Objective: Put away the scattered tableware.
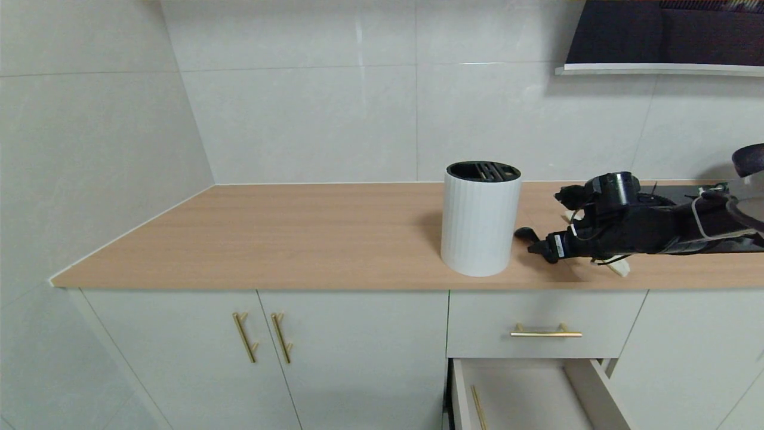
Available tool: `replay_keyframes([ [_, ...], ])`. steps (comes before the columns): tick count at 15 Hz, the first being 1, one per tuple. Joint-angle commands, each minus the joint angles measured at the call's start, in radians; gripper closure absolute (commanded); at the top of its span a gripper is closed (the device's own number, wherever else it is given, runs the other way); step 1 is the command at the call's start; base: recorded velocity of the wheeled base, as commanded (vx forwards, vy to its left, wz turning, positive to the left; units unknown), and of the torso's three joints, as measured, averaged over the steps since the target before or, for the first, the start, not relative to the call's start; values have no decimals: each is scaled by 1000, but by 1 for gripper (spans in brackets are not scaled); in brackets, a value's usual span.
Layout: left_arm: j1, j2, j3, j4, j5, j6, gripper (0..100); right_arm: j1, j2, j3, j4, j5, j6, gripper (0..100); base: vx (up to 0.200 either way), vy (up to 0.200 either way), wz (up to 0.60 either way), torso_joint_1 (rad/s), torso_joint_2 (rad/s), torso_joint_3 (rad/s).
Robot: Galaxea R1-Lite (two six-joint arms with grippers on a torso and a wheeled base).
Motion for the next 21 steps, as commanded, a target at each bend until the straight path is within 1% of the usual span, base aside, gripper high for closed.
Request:
replay_keyframes([
  [1,0,0,0,0,0,0,0,3,12,0,0,0,0,0,0,0,0,0,0,0],
  [4,0,0,0,0,0,0,0,3,26,-3,-5,-1,0,0,0,0,0,0,0,0],
  [7,0,0,0,0,0,0,0,6,40,-2,-43,-4,1,0,0,0,0,0,0,0],
  [9,0,0,0,0,0,0,0,12,65,1,-114,-23,7,0,0,0,0,0,0,0],
  [11,0,0,0,0,0,0,0,13,77,4,-146,-23,7,0,0,0,0,0,0,0],
  [21,0,0,0,0,0,0,0,13,95,4,-148,-23,6,0,0,0,0,0,0,0],
])
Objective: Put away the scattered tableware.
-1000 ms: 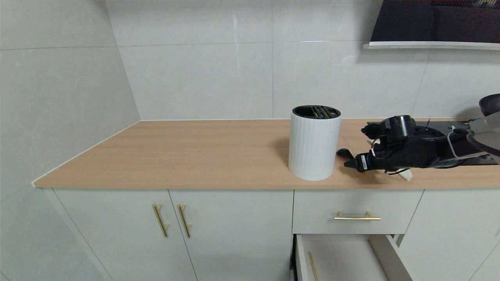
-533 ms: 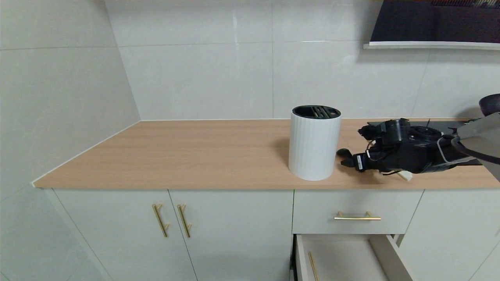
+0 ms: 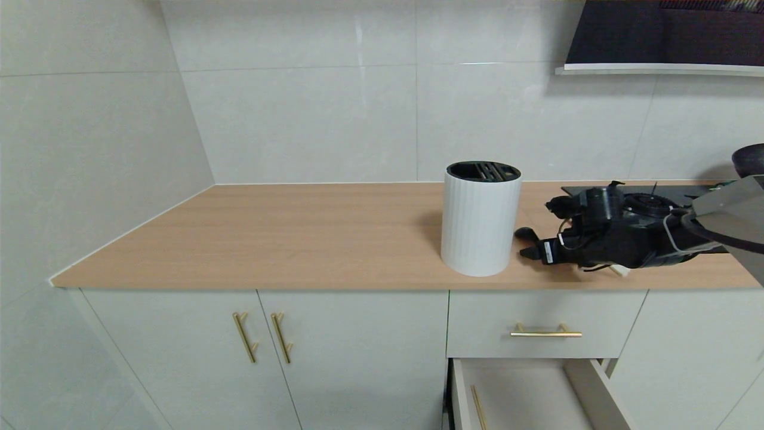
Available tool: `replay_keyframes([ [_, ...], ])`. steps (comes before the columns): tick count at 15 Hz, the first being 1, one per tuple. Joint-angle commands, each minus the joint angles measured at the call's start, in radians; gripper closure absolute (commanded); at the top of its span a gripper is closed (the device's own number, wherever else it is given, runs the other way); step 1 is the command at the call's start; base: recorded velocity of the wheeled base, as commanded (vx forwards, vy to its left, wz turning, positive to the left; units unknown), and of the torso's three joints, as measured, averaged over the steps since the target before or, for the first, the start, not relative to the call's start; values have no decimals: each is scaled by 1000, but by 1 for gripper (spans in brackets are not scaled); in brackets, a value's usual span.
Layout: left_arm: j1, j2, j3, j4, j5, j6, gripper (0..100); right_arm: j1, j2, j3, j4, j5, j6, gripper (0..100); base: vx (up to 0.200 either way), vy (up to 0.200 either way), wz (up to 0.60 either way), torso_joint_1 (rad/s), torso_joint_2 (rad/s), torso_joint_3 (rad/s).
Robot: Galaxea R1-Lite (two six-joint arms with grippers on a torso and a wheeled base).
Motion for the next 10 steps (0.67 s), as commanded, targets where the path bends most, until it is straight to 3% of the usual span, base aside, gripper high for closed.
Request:
replay_keyframes([
  [1,0,0,0,0,0,0,0,0,7,0,0,1,-1,100,0,0,0,0,0,0],
  [10,0,0,0,0,0,0,0,7,8,-2,0,-10,1,100,0,0,0,0,0,0],
])
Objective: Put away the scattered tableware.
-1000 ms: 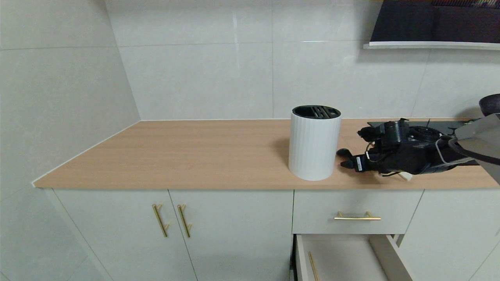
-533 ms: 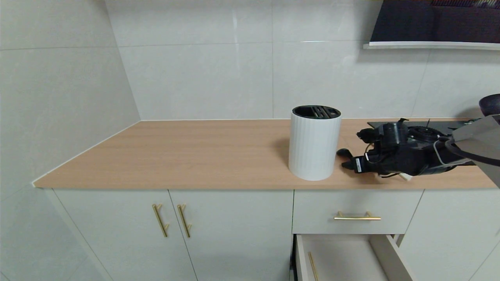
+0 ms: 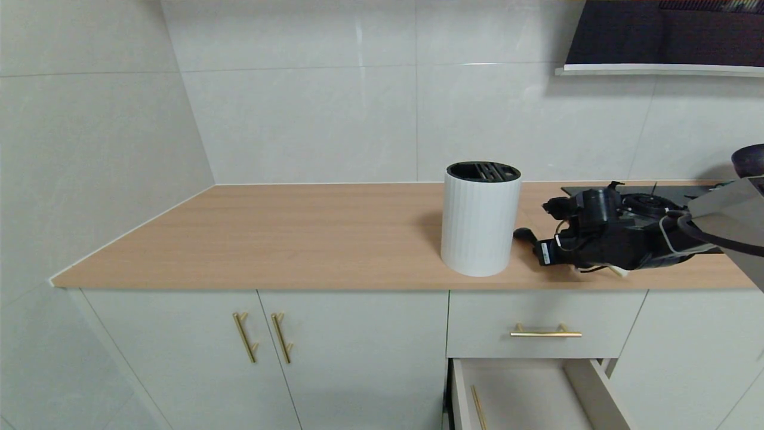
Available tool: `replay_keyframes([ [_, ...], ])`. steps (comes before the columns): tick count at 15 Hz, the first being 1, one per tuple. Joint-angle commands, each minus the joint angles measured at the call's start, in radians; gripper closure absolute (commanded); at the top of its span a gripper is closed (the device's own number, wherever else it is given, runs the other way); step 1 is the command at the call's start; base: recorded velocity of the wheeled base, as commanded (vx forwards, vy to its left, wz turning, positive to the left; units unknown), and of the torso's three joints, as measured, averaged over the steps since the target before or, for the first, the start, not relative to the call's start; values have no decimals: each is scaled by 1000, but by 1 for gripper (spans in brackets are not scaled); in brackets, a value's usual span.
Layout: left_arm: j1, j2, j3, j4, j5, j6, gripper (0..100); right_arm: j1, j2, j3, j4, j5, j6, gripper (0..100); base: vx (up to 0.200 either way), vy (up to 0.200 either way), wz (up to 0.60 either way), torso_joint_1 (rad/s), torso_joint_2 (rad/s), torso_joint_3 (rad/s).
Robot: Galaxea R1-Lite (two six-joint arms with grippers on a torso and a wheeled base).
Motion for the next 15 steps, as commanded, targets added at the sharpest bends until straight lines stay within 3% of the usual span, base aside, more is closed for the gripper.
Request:
replay_keyframes([
  [1,0,0,0,0,0,0,0,0,-11,2,1,-7,0,100,0,0,0,0,0,0],
  [5,0,0,0,0,0,0,0,0,-88,33,13,-7,32,100,0,0,0,0,0,0],
  [7,0,0,0,0,0,0,0,7,-191,119,13,-7,77,100,0,0,0,0,0,0],
  [12,0,0,0,0,0,0,0,29,-590,499,4,73,98,100,0,0,0,0,0,0],
  [15,0,0,0,0,0,0,0,52,-755,639,-1,75,92,100,0,0,0,0,0,0],
])
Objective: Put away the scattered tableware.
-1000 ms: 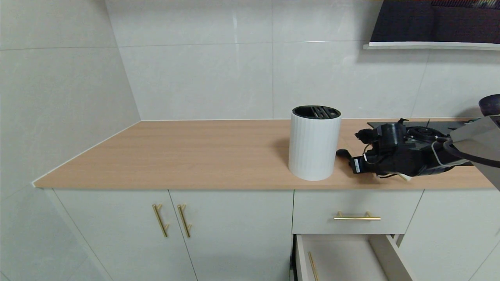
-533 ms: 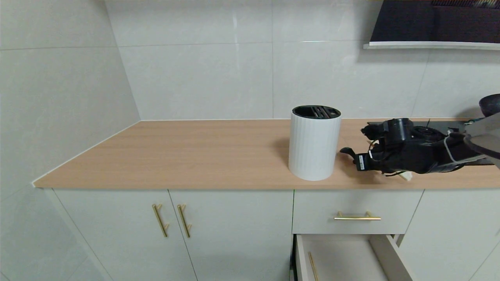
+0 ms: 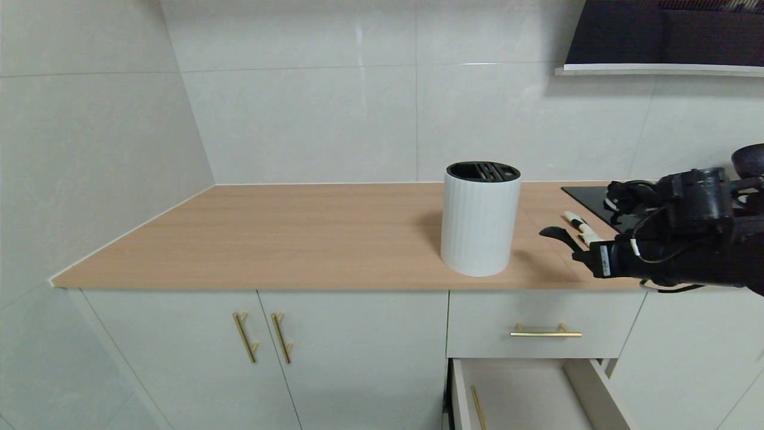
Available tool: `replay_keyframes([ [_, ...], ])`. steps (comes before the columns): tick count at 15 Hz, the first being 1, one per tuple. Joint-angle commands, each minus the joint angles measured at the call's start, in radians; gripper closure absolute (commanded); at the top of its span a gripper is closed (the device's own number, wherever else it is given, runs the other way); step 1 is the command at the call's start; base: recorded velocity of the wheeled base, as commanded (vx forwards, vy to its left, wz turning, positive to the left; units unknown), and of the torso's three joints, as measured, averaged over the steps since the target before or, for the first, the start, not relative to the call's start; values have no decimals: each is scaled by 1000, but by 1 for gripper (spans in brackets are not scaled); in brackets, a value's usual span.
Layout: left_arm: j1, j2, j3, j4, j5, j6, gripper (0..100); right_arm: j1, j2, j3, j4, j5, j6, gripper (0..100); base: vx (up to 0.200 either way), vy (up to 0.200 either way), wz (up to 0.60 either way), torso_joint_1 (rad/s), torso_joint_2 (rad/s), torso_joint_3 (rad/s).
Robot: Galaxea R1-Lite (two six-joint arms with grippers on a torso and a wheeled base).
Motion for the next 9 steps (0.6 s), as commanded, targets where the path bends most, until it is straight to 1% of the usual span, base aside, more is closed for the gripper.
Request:
replay_keyframes([
  [1,0,0,0,0,0,0,0,30,-208,136,-3,8,-2,100,0,0,0,0,0,0],
  [3,0,0,0,0,0,0,0,39,-236,185,-3,9,-3,100,0,0,0,0,0,0],
  [6,0,0,0,0,0,0,0,41,-222,216,-4,8,-60,100,0,0,0,0,0,0],
  [7,0,0,0,0,0,0,0,41,-223,217,-4,8,-60,100,0,0,0,-66,134,100],
  [9,0,0,0,0,0,0,0,41,-228,223,-3,8,-62,100,0,0,0,-154,335,203],
])
